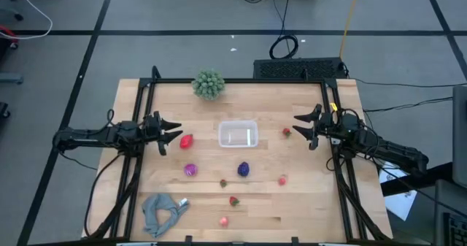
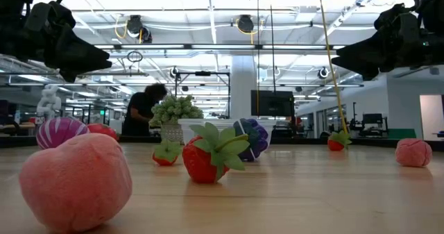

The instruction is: Pick and placing Produce into tupperware

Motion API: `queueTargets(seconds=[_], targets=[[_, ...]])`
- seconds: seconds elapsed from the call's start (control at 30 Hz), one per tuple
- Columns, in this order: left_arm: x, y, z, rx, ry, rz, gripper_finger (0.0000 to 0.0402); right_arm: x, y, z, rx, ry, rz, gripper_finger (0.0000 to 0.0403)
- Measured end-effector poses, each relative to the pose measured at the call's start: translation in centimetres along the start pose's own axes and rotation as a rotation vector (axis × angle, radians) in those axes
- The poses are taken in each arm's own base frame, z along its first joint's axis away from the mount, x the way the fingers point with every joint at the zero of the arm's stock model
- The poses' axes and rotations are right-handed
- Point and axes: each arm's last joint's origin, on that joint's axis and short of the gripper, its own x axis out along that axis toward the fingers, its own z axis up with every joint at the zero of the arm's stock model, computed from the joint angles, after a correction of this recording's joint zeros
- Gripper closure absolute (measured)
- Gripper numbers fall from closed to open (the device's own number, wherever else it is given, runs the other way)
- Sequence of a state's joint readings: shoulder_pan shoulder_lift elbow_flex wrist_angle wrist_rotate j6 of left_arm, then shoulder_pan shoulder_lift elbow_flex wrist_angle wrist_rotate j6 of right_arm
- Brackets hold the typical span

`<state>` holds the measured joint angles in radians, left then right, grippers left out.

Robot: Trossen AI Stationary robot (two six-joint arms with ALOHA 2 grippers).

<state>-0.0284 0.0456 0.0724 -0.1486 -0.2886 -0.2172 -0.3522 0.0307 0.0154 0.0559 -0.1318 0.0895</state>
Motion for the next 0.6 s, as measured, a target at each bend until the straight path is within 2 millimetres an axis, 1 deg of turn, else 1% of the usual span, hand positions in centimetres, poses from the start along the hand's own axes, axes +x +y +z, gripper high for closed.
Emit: queueTargets(seconds=[0.4,0.5,0.6], targets=[[0.0,-0.1,0.3,-0.011,-0.032,-0.007,0.0249,0.0,0.0,0.2,0.0,-0.02,0.002,0.0209],[0.0,-0.1,0.3,-0.04,-0.034,-0.008,0.0249,0.0,0.1,0.8,-0.008,-0.087,0.01,0.0209],[0.0,-0.1,0.6,-0.039,-0.067,-0.015,0.0249,-0.2,0.3,2.0,0.012,-0.208,0.05,0.0209]])
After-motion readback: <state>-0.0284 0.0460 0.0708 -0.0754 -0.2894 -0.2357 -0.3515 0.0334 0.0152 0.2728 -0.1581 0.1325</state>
